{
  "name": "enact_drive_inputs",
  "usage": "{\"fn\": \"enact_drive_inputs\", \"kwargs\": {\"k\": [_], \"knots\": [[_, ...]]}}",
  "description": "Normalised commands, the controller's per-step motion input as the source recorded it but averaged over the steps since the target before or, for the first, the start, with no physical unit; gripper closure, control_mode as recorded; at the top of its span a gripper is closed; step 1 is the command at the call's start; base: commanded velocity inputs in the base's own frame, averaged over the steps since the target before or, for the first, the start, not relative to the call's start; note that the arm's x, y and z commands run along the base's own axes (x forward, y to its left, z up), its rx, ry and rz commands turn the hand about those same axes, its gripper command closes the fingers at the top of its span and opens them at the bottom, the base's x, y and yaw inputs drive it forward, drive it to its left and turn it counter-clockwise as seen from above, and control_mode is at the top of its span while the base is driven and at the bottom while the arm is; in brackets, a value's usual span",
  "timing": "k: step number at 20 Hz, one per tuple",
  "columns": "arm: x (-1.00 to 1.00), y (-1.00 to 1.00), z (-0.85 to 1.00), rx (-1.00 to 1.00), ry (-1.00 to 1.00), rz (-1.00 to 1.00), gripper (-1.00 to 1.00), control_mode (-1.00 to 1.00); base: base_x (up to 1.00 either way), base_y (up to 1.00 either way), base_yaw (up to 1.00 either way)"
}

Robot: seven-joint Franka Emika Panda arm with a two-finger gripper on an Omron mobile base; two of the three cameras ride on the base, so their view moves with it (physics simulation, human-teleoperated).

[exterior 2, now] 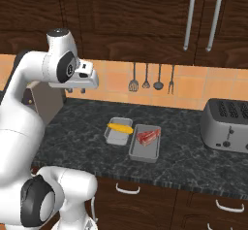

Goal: Take the meat container that has the steak and place it on the second highest rack of the freezer. Then take the vegetable container that has the corn and garlic and place it on the highest rack of the freezer.

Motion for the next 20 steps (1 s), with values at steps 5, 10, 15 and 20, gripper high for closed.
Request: {"fn": "enact_drive_inputs", "kwargs": {"k": [5,10,15,20], "knots": [[-0.04,-0.15,-0.11,0.0,0.0,0.0,-1.0,-1.0,0.0,0.0,0.0],[-0.26,-0.74,-0.13,0.01,0.0,-0.1,-1.0,-1.0,0.0,0.0,0.0],[-0.13,-0.7,-0.2,0.03,0.0,-0.23,-1.0,-1.0,0.0,0.0,0.0],[-0.04,-0.74,-0.31,0.11,0.02,-0.43,-1.0,-1.0,0.0,0.0,0.0]]}}
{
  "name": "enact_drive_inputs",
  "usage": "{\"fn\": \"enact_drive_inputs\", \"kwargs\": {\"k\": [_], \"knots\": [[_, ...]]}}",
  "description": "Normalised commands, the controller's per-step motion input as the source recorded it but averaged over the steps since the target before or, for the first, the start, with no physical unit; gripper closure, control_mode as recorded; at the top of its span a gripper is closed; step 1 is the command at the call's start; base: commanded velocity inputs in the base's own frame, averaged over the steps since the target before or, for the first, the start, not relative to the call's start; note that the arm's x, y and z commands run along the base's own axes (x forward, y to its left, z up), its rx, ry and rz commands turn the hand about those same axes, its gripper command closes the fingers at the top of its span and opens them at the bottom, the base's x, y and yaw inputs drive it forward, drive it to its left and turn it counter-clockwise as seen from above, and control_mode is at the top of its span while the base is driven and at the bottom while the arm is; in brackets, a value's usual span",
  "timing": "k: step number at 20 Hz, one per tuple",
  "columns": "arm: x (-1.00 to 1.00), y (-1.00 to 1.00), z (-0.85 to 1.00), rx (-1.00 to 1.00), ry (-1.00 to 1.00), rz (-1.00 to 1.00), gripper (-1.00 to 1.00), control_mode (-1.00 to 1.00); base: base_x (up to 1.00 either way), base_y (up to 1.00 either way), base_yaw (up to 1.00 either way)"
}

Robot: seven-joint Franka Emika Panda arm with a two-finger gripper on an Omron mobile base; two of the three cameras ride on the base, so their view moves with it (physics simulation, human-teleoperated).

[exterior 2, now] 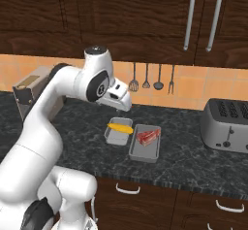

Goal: Take the meat container that has the steak and place it on the second highest rack of the freezer. Then take the vegetable container that has the corn and garlic and place it on the highest rack of the freezer.

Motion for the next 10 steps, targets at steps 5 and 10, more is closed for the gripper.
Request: {"fn": "enact_drive_inputs", "kwargs": {"k": [5,10], "knots": [[0.01,-0.83,-0.28,0.15,0.03,-0.39,-1.0,-1.0,0.0,0.0,0.0],[0.0,-0.75,-0.27,0.1,0.06,-0.34,-1.0,-1.0,0.0,0.0,0.0]]}}
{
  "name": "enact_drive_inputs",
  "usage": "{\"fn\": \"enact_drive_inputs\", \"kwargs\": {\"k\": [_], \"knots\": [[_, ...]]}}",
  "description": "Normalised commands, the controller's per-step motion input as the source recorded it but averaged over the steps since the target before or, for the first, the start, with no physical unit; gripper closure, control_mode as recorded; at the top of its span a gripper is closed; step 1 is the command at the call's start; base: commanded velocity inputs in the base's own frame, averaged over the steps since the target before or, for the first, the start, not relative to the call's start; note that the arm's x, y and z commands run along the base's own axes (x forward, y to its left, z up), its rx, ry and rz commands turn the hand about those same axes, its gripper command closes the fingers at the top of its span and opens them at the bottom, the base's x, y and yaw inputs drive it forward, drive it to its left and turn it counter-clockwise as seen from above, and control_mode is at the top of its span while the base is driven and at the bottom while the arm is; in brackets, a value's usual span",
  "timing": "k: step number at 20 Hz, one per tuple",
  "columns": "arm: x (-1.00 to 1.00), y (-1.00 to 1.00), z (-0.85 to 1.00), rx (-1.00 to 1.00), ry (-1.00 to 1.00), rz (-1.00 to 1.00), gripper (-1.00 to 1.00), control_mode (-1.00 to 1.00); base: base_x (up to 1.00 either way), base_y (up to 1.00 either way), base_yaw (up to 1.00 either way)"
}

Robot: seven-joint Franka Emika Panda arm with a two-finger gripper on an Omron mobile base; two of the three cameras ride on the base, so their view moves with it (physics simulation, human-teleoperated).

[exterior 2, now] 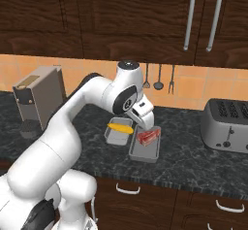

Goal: Take the meat container that has the steak and place it on the second highest rack of the freezer. Then take the vegetable container that has the corn and garlic and place it on the highest rack of the freezer.

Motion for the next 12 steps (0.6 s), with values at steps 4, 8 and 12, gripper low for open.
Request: {"fn": "enact_drive_inputs", "kwargs": {"k": [4,8,12], "knots": [[0.04,-0.58,-0.26,0.04,0.08,-0.23,-1.0,-1.0,0.0,0.0,0.0],[0.0,-0.34,-0.39,0.04,0.08,-0.25,-1.0,-1.0,0.0,0.0,0.0],[0.0,-0.24,-0.48,0.09,0.14,-0.2,-1.0,-1.0,0.0,0.0,0.0]]}}
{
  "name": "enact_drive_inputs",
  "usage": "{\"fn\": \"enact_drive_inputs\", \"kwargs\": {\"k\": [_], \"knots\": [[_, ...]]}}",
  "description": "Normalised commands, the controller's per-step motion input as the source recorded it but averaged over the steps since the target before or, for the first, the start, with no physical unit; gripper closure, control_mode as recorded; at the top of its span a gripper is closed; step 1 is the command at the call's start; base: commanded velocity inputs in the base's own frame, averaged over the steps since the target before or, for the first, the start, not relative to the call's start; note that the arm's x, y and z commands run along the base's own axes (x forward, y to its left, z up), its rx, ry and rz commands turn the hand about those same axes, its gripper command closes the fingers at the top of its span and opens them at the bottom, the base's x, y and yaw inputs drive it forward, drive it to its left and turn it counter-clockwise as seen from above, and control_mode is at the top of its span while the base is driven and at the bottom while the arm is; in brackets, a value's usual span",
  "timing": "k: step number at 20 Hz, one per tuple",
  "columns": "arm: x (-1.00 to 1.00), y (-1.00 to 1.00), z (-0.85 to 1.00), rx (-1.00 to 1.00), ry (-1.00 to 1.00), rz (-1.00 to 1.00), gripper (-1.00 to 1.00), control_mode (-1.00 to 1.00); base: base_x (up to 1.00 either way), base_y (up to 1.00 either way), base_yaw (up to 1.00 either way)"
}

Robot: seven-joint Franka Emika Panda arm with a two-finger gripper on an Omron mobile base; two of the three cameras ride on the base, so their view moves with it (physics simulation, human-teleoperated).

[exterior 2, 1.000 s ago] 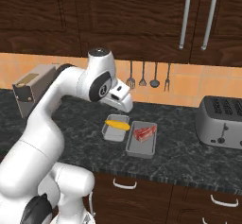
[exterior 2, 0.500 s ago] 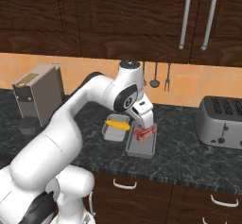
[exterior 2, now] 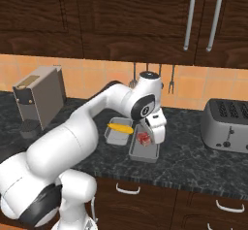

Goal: Take the meat container that has the steak and place it on the second highest rack of the freezer. Then take the vegetable container that has the corn and garlic and place it on the highest rack of the freezer.

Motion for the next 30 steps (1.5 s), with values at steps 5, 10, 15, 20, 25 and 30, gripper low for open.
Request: {"fn": "enact_drive_inputs", "kwargs": {"k": [5,10,15,20,25,30], "knots": [[0.14,-0.07,-0.64,0.11,0.12,-0.14,-1.0,-1.0,0.0,0.0,0.0],[0.42,0.03,-0.72,0.15,0.07,-0.01,-1.0,-1.0,0.0,0.0,0.0],[0.24,0.02,-0.61,0.04,0.04,-0.01,-1.0,-1.0,0.0,0.0,0.0],[0.19,0.13,-0.4,0.01,0.15,-0.08,-1.0,-1.0,0.0,0.0,0.0],[0.01,0.06,-0.45,0.02,0.15,-0.11,-1.0,-1.0,0.0,0.0,0.0],[0.14,0.0,-0.32,0.07,0.0,-0.07,-1.0,-1.0,0.0,0.0,0.0]]}}
